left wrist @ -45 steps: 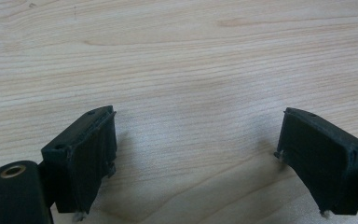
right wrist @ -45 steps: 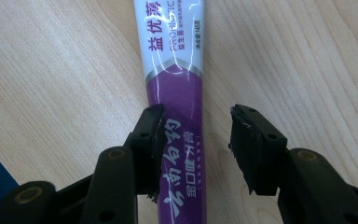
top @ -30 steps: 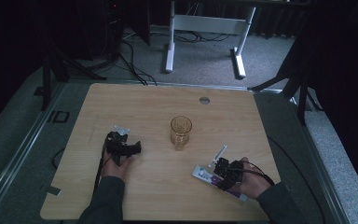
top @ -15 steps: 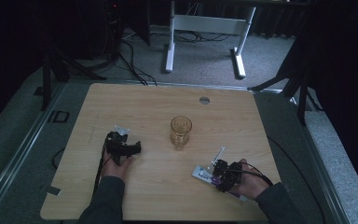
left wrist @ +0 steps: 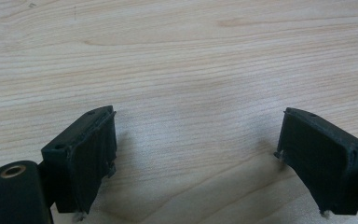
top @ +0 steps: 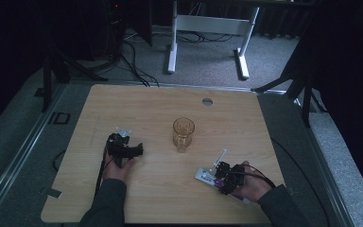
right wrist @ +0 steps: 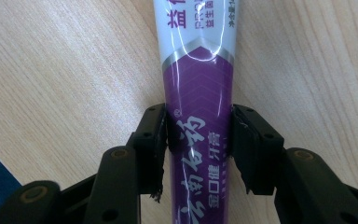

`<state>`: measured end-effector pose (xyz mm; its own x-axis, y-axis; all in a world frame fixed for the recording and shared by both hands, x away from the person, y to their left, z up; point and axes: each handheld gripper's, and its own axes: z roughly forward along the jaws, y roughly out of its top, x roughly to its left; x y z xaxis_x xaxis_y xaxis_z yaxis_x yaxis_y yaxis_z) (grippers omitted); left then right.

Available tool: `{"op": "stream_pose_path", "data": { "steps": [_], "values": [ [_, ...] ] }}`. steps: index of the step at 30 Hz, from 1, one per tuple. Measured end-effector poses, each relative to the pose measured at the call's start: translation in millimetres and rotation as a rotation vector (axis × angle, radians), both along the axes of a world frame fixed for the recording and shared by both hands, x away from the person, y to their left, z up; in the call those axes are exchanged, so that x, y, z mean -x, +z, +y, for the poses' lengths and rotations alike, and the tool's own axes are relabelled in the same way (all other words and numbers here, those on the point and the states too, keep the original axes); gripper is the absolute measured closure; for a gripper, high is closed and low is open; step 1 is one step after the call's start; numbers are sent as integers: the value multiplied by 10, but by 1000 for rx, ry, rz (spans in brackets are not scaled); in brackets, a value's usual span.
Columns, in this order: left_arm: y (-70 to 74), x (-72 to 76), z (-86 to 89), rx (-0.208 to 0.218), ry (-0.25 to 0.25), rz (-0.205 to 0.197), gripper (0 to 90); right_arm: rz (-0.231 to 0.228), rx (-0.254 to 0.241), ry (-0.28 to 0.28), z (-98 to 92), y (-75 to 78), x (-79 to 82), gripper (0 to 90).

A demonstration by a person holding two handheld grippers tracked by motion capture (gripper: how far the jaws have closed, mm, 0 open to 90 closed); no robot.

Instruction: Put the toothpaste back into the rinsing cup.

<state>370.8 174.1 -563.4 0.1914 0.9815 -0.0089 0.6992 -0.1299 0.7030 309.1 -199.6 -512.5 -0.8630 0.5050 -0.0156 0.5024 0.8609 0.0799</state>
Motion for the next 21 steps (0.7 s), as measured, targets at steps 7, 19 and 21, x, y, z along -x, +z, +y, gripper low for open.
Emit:
{"op": "stream_pose_path", "data": {
  "steps": [7,19,21],
  "values": [
    [0,0,0,-1,-1,0,119,0,5,5,8,-9,0,583],
    [0,0,0,0,0,0,119,-14,7,25,4,42,27,704],
    [0,0,0,0,0,0,119,-22,-5,20,5,50,39,716]
  ]
}}
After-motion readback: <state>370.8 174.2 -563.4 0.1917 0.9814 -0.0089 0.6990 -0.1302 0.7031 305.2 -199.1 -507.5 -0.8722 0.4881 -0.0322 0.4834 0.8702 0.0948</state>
